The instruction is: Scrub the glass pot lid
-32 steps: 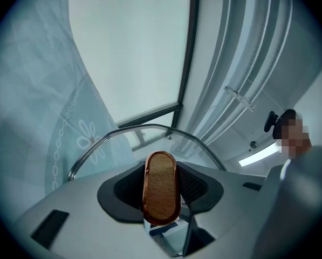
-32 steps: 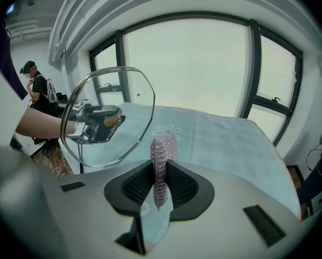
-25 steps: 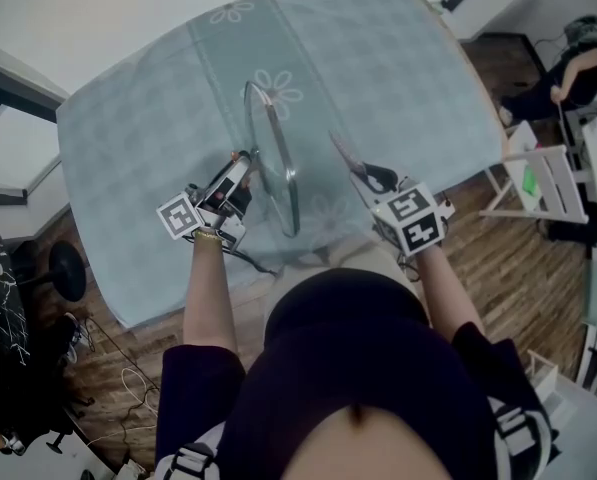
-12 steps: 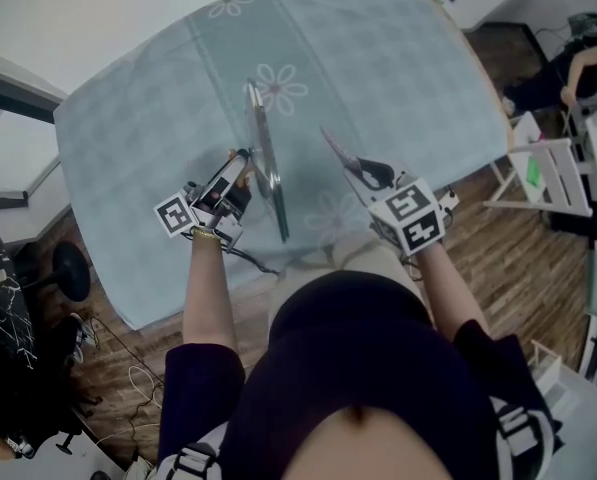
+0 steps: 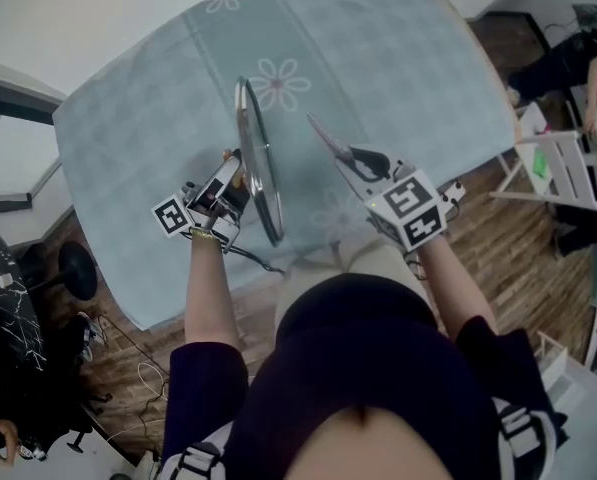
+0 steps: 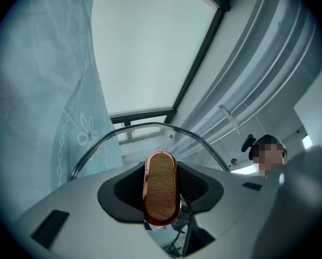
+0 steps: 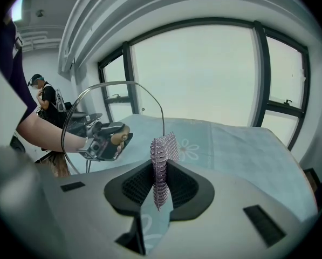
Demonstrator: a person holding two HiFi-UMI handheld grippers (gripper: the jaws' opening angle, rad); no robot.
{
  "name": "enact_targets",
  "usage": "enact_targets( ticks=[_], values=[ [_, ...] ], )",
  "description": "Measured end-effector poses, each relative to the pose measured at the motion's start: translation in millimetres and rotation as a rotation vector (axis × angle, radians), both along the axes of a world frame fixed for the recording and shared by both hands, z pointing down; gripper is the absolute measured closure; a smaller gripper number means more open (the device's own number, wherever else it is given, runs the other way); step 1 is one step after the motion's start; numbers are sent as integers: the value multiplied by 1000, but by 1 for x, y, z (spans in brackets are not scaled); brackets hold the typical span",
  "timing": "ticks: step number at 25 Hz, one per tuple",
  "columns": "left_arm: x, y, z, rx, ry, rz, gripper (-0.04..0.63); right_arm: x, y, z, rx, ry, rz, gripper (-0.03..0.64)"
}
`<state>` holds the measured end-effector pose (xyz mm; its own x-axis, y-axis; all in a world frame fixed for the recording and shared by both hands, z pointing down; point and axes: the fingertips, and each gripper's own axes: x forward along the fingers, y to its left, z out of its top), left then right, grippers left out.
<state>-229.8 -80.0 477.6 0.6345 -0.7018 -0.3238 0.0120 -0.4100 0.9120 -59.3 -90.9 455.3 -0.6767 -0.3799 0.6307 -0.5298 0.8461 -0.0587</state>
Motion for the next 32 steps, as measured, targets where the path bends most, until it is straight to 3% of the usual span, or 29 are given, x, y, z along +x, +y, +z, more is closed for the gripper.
enact_targets(
  ticks=[6,14,22,32],
  values=[
    [-3,0,4,-7,16,-7,430,-28,-11,-21,43,-123,-18,540],
    [-6,0,8,-18,18,-27,430,-71,-19,-42,-9,-276,-54,540],
    [-9,1,9,-22,14,-35,430,-109,-21,-36,-37,-283,-86,540],
    [-8,1,7,-21,11,-34,430,-123,-3,-37,-67,-306,-133,538]
  ],
)
